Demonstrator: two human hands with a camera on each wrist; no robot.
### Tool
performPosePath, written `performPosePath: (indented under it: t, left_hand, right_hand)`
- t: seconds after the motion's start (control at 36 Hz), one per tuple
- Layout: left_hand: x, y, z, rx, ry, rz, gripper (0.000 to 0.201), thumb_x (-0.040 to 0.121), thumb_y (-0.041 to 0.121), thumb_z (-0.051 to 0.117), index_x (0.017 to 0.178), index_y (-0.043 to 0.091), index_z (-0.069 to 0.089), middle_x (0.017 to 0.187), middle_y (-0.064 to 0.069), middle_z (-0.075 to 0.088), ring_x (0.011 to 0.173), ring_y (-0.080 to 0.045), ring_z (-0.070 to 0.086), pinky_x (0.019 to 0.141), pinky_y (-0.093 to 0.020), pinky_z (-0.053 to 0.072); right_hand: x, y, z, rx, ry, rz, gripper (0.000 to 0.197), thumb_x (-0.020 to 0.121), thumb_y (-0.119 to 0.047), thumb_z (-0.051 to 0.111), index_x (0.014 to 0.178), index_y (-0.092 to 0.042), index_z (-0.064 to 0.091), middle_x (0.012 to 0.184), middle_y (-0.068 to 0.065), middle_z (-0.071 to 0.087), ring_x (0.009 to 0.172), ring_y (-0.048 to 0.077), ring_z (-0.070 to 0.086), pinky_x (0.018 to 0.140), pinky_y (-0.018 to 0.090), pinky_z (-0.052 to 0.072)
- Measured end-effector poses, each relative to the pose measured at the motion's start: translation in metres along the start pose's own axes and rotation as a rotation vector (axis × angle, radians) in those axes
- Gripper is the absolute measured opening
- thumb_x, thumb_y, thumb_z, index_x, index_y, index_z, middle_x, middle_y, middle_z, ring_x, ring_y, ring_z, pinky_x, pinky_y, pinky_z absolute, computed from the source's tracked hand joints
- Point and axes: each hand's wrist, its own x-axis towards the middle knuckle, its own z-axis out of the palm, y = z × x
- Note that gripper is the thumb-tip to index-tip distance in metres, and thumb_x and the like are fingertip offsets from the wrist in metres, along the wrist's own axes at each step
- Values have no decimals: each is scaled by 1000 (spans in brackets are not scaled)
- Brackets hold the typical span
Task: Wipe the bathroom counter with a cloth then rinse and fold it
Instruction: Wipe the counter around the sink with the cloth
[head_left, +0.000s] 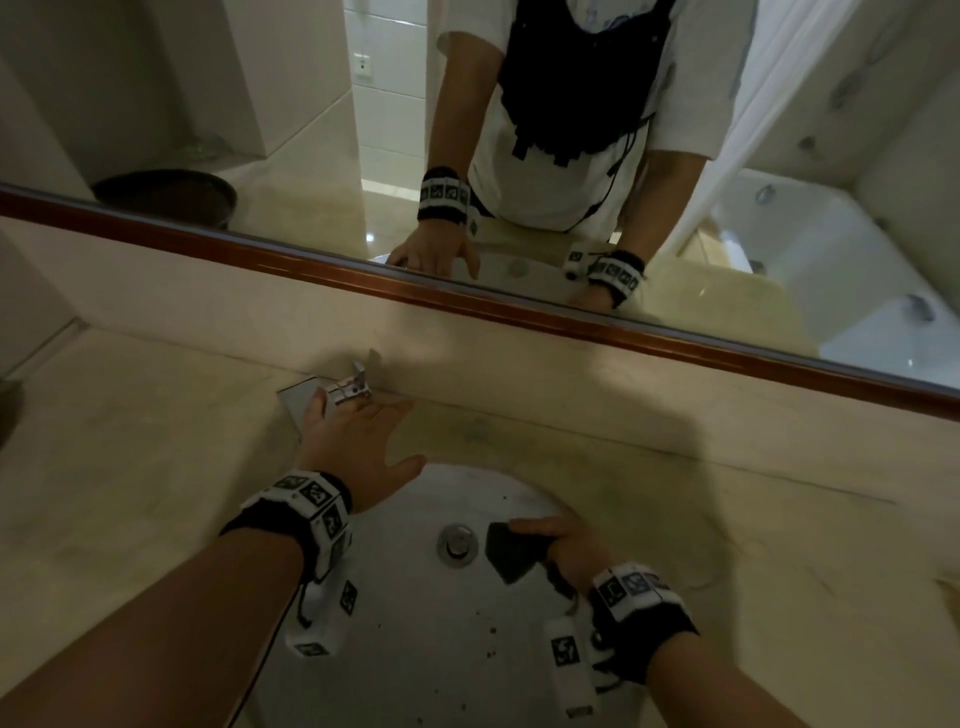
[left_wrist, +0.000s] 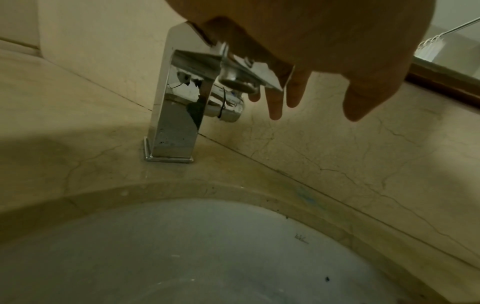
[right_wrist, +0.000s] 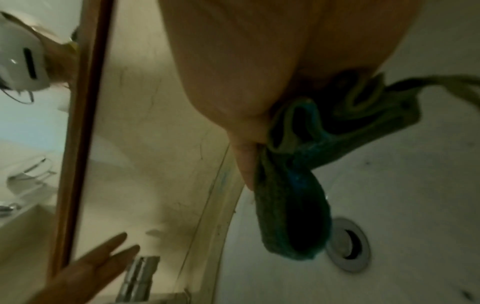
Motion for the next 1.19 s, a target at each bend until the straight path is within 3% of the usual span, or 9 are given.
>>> performPosePath:
  t: [0.08, 0.25, 0.33, 0.5, 0.69, 0.83, 1.0, 1.14, 1.19]
  left_hand:
    - [-2, 1, -1, 2, -6, -1, 79, 77, 76, 20, 146, 37, 25, 147, 13, 39, 139, -13, 30, 114, -54, -1]
    - [-2, 2, -1, 5, 7, -7, 72, 82, 74, 28, 144, 37, 28, 144, 16, 43, 138, -12, 32, 115, -54, 2]
    - [-1, 2, -2, 3, 9, -10, 70, 84, 72, 30, 144, 37, 28, 142, 17, 44, 137, -12, 33, 115, -54, 2]
    - [-1, 1, 0, -24, 32, -12, 72, 80, 73, 28, 142, 38, 32, 137, 19, 49, 133, -11, 38, 115, -53, 5]
    - [0, 0, 4, -33, 55, -27, 68, 79, 73, 33, 137, 38, 38, 128, 20, 56, 125, -11, 48, 115, -53, 7]
    - [1, 2, 5, -30, 53, -38, 67, 81, 71, 37, 140, 39, 35, 128, 20, 56, 127, -12, 47, 115, -53, 7]
    - [2, 4, 3, 0, 47, -43, 65, 83, 70, 38, 140, 38, 36, 131, 17, 55, 128, -14, 45, 116, -53, 8]
    - [3, 0, 6, -6, 42, -36, 69, 82, 73, 33, 142, 40, 30, 129, 21, 55, 129, -13, 44, 115, -54, 7]
    - [3, 0, 5, -9, 43, -37, 68, 82, 73, 34, 142, 40, 29, 129, 22, 55, 129, -12, 44, 116, -53, 7]
  right_hand:
    - [-14, 4, -31, 75, 106, 60, 33, 90, 6, 47, 98, -11, 75, 110, 34, 62, 82, 47, 58, 67, 38, 47]
    - [-22, 20, -102, 214, 539, 8, 66, 83, 11, 34, 111, -38, 67, 85, 14, 65, 68, 28, 55, 62, 37, 48]
    - [-21, 28, -114, 181, 726, 28, 62, 90, 7, 34, 126, -37, 57, 109, 17, 62, 73, 32, 57, 64, 37, 49]
    - [-10, 30, -84, -166, 574, 89, 60, 91, 3, 37, 144, -23, 37, 155, 6, 26, 139, 30, 30, 111, 36, 30]
    - [18, 8, -43, -203, 418, -61, 60, 86, 13, 38, 139, -14, 45, 155, 1, 28, 143, 22, 23, 118, 28, 16]
    - [24, -3, -2, -76, 257, -225, 48, 92, 13, 39, 133, -8, 50, 143, 2, 39, 134, 20, 38, 105, 16, 30]
    - [5, 3, 27, 62, 109, -86, 48, 95, 11, 28, 123, -8, 62, 96, 4, 62, 48, 0, 56, 44, 11, 42]
    - [-18, 6, -2, 196, 224, -75, 50, 91, 14, 29, 123, -7, 62, 99, 34, 65, 75, 46, 59, 67, 48, 51]
    - [-28, 5, -22, 260, 330, -94, 51, 90, 13, 33, 121, -13, 64, 92, 20, 67, 66, 29, 56, 65, 35, 47]
